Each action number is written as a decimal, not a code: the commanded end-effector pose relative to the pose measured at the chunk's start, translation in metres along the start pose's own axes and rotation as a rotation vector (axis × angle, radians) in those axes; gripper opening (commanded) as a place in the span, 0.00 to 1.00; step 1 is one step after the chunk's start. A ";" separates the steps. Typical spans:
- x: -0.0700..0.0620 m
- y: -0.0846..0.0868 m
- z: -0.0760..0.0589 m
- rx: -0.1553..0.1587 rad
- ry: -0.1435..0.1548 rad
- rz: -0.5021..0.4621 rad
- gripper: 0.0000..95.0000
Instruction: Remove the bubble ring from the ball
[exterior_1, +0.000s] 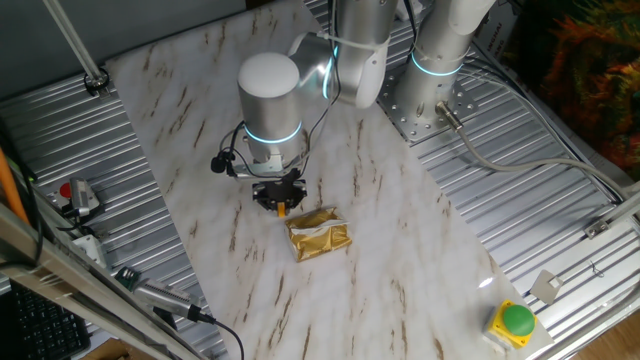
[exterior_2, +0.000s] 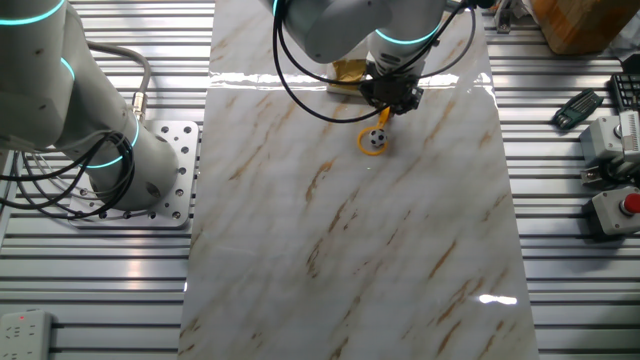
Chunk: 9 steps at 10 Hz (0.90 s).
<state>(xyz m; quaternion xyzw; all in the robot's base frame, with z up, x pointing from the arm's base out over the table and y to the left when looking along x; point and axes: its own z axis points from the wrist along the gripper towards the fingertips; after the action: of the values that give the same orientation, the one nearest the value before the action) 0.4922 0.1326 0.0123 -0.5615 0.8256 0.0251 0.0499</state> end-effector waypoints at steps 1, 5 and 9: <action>-0.001 0.000 -0.001 -0.005 -0.002 0.001 0.00; -0.003 -0.001 -0.003 -0.007 0.002 0.004 0.00; -0.004 -0.002 -0.005 -0.010 0.003 0.007 0.00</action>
<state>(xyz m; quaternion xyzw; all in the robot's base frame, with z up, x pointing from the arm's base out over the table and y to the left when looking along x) 0.4957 0.1348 0.0174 -0.5586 0.8277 0.0279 0.0462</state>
